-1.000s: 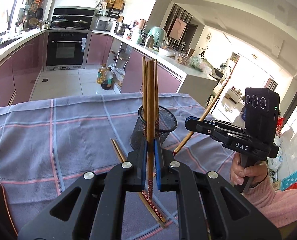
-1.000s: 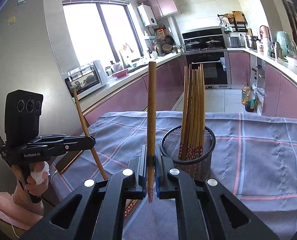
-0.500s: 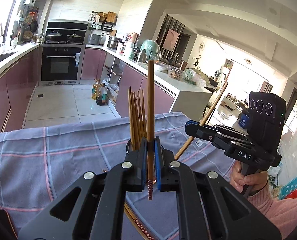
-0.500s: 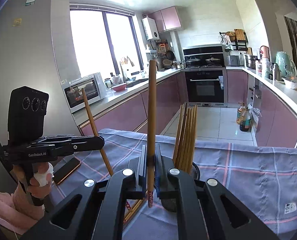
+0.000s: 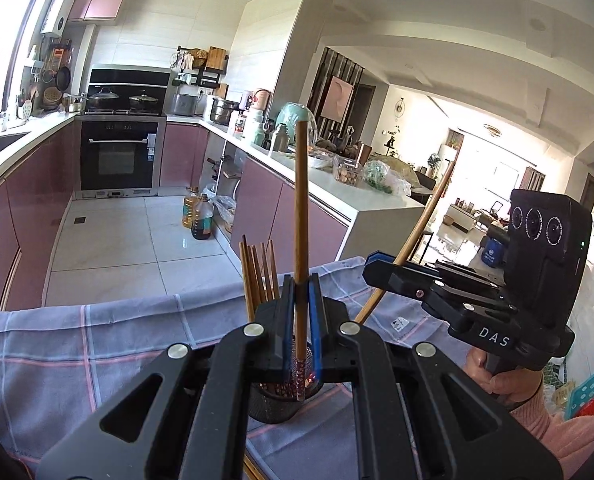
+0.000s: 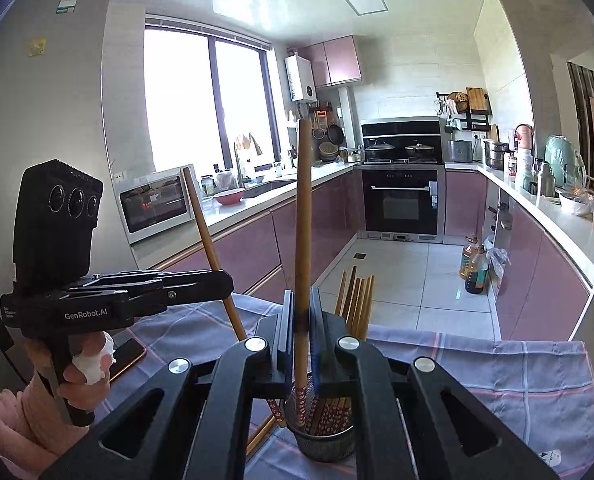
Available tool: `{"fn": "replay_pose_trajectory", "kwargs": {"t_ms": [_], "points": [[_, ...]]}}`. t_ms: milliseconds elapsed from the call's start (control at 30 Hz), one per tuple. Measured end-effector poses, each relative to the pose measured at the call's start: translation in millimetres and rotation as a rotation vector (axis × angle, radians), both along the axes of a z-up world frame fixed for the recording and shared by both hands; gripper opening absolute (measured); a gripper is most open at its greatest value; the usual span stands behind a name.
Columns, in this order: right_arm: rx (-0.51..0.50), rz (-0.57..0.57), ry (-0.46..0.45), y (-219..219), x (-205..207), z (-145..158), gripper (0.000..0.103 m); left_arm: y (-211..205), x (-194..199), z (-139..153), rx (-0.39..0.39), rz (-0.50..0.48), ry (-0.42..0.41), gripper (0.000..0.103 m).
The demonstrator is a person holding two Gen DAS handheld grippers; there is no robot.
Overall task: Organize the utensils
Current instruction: 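Lower both held chopsticks into the mesh holder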
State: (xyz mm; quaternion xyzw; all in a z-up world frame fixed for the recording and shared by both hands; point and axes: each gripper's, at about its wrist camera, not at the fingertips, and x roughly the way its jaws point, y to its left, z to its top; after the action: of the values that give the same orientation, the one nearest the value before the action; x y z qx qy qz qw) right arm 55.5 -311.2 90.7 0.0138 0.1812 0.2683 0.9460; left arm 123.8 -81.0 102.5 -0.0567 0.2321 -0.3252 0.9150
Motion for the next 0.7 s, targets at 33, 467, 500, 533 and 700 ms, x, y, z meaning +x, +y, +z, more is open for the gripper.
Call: {"fn": "replay_pose_trajectory", "kwargs": {"t_ms": [33, 467, 500, 533, 700], "points": [[-0.001, -0.001, 0.0, 1.5, 0.5, 0.4, 0.006, -0.7, 0.6, -2.6, 0.003, 0.004, -0.002, 0.008], [-0.049, -0.019, 0.084, 8.3, 27.5, -25.5, 0.006, -27.6, 16.7, -29.6, 0.119, 0.001, 0.046, 0.008], [-0.051, -0.019, 0.094, 9.0, 29.5, -28.3, 0.006, -29.5, 18.4, -32.4, 0.13, -0.004, 0.052, 0.008], [-0.054, -0.018, 0.104, 9.8, 30.7, -29.9, 0.006, -31.3, 19.6, -34.9, 0.141, -0.008, 0.057, 0.008], [-0.07, -0.014, 0.159, 11.6, 39.2, -43.4, 0.006, -35.5, 23.4, -45.9, 0.181, -0.033, 0.079, 0.008]]}}
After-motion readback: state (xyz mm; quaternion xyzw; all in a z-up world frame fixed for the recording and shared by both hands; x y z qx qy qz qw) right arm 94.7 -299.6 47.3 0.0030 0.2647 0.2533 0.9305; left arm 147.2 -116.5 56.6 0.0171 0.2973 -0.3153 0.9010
